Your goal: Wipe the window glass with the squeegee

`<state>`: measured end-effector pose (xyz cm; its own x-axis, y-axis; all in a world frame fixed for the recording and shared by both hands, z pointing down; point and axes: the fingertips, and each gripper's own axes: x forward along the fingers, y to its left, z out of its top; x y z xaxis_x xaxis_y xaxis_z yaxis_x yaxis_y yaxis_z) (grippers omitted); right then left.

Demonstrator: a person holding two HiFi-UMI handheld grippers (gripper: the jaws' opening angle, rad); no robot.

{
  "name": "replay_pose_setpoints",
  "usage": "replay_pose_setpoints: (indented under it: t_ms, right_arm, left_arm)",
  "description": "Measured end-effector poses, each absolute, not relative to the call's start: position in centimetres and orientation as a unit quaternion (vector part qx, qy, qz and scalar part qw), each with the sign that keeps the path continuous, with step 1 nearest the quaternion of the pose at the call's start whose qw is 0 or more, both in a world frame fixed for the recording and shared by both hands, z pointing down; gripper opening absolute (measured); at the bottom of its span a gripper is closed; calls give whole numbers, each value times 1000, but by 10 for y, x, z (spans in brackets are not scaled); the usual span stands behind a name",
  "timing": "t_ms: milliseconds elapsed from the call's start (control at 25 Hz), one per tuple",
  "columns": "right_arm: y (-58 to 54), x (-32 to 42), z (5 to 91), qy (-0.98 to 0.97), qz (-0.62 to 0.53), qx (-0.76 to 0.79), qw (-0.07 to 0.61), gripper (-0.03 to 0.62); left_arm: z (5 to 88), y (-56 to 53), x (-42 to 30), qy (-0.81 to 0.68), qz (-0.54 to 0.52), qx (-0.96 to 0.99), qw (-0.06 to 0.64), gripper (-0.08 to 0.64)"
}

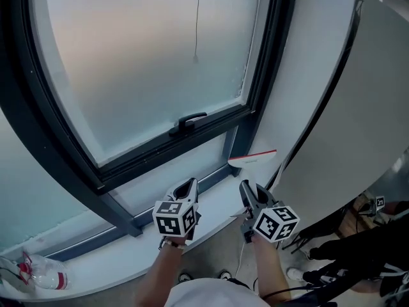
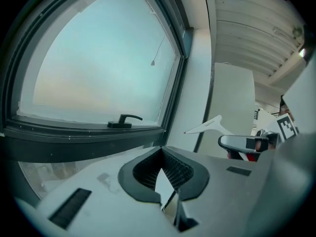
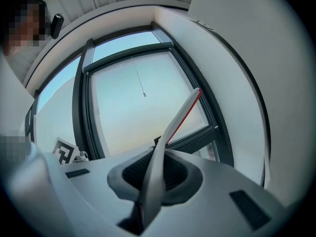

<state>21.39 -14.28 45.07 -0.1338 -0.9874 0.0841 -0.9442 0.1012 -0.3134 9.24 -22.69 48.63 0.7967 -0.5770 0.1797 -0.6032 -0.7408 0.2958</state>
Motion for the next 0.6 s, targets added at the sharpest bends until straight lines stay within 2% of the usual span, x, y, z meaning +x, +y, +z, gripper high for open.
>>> replay_pose_setpoints:
  t_ms: [600]
  right_arm:
    - [-128, 206, 451, 759, -150, -630, 64, 23]
  left_arm:
    - [496, -204, 89, -333, 43, 924, 182, 0]
